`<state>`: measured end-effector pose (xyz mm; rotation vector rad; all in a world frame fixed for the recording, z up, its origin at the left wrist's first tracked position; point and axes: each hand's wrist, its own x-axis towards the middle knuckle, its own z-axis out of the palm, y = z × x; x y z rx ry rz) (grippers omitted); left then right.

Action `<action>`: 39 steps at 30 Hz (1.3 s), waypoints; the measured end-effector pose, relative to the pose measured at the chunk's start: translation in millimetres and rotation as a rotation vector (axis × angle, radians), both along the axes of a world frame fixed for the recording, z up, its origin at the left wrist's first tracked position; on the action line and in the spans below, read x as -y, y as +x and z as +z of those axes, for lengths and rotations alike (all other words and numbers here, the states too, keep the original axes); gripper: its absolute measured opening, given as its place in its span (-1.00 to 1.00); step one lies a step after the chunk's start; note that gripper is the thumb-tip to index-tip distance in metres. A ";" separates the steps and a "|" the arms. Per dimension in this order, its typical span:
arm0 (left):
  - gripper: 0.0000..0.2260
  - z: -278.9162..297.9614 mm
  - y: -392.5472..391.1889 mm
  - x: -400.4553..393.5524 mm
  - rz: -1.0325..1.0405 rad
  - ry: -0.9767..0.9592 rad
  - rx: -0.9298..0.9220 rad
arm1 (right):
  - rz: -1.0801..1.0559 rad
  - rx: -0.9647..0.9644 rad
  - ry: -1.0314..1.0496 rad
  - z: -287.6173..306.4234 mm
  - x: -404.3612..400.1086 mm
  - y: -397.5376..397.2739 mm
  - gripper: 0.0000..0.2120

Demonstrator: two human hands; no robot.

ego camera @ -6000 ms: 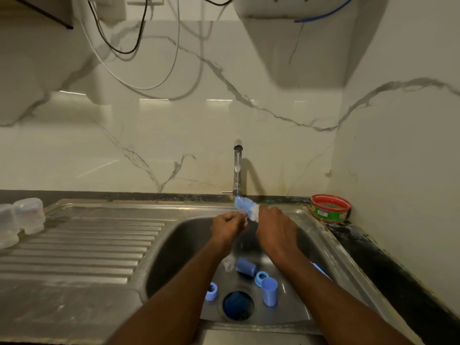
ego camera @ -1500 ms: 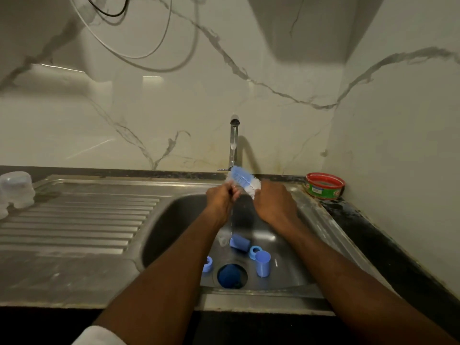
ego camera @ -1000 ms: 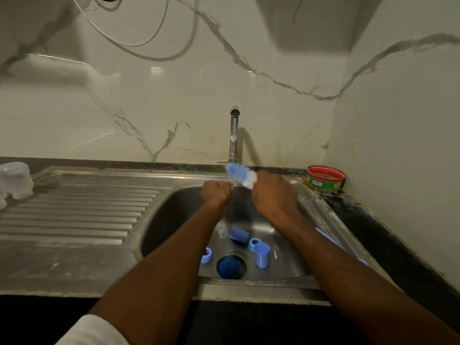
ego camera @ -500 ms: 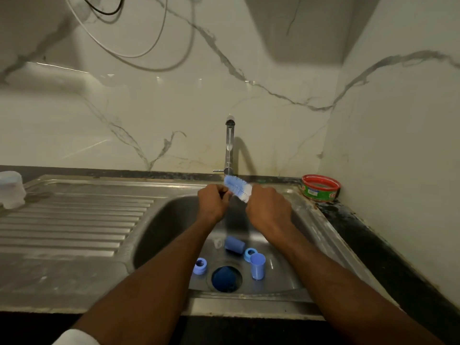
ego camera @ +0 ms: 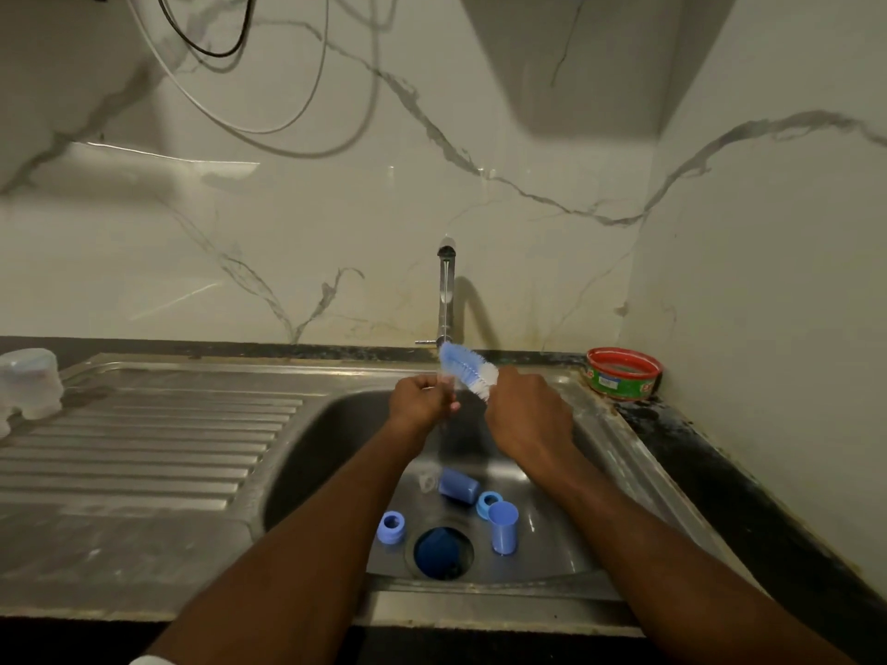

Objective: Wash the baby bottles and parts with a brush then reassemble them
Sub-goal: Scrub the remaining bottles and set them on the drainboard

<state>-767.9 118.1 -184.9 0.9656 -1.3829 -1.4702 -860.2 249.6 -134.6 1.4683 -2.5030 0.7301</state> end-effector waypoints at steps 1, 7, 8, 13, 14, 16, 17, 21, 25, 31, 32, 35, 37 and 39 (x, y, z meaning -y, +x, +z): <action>-0.89 5.1 -2.4 -7.4 -0.110 0.118 -0.073 | 0.005 -0.007 0.001 -1.1 2.3 3.0 -0.69; -0.78 20.8 -5.9 -21.4 -0.260 0.393 -0.282 | -0.076 0.031 -0.064 10.5 5.7 -0.1 -0.69; -0.76 22.1 -5.2 -18.7 -0.231 0.396 -0.312 | -0.093 0.030 -0.068 12.3 4.2 -2.3 -0.68; -0.78 18.8 -5.7 -15.8 -0.189 0.434 -0.379 | 0.000 0.033 -0.037 5.1 3.7 5.7 -0.67; -0.78 18.0 -6.5 -17.1 -0.203 0.444 -0.351 | 0.011 0.032 -0.036 2.9 6.3 8.5 -0.68; -0.78 17.4 -7.5 -18.6 -0.246 0.443 -0.316 | -0.017 0.028 -0.028 3.0 9.4 11.1 -0.71; -0.79 18.3 -8.0 -19.0 -0.253 0.441 -0.315 | -0.041 0.020 -0.020 3.7 10.9 9.2 -0.72; -0.80 16.4 -7.6 -9.3 -0.164 0.444 -0.339 | -0.120 0.012 0.005 8.6 8.9 -7.8 -0.74; -0.81 6.5 -4.9 5.9 -0.087 0.447 -0.369 | -0.144 -0.057 -0.025 10.3 -1.4 -21.1 -0.79; -0.85 -1.9 -3.0 16.3 -0.144 0.441 -0.342 | -0.129 -0.080 0.003 7.2 -0.3 -25.7 -0.73; -0.84 -2.2 -3.2 17.4 -0.140 0.445 -0.348 | -0.126 -0.079 0.009 7.2 0.6 -25.4 -0.72; -0.82 -0.5 -0.8 15.9 -0.139 0.447 -0.371 | -0.114 -0.084 0.023 7.4 3.5 -23.9 -0.69; -0.81 -1.4 0.3 15.8 -0.129 0.452 -0.375 | -0.113 -0.072 0.033 7.5 4.0 -22.9 -0.66; -0.82 -2.4 1.3 15.7 -0.122 0.453 -0.375 | -0.115 -0.058 0.024 7.0 3.4 -22.8 -0.65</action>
